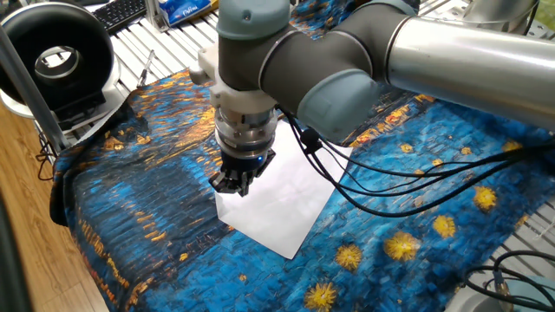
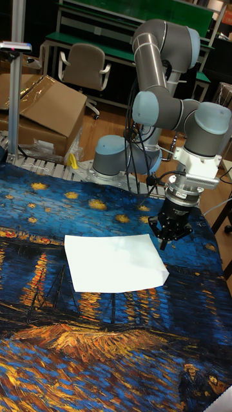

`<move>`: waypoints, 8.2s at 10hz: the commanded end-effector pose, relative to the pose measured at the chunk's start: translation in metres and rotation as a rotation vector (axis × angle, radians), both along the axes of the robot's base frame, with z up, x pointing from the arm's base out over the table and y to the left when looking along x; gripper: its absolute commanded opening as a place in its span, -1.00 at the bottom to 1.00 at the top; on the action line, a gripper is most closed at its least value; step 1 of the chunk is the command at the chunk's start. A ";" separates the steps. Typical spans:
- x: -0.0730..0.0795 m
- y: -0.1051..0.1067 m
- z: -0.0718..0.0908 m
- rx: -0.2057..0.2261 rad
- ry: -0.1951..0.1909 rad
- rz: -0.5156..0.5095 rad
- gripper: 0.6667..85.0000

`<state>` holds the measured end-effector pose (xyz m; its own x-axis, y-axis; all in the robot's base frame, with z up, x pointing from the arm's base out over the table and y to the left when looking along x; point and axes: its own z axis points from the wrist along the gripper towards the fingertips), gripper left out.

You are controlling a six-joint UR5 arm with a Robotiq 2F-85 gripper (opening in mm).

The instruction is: Flip over and spread out the paper that is laid flat on the table

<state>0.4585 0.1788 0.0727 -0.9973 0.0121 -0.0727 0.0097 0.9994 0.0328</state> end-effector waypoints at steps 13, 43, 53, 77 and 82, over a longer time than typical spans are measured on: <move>0.048 0.020 -0.031 0.048 -0.149 0.035 -0.11; 0.029 0.022 -0.050 0.005 -0.069 -0.103 -0.99; 0.002 -0.027 0.051 -0.056 0.104 0.023 -0.99; 0.027 -0.024 0.122 -0.019 -0.059 0.117 -0.99; 0.025 -0.034 0.122 -0.054 -0.046 0.097 -0.99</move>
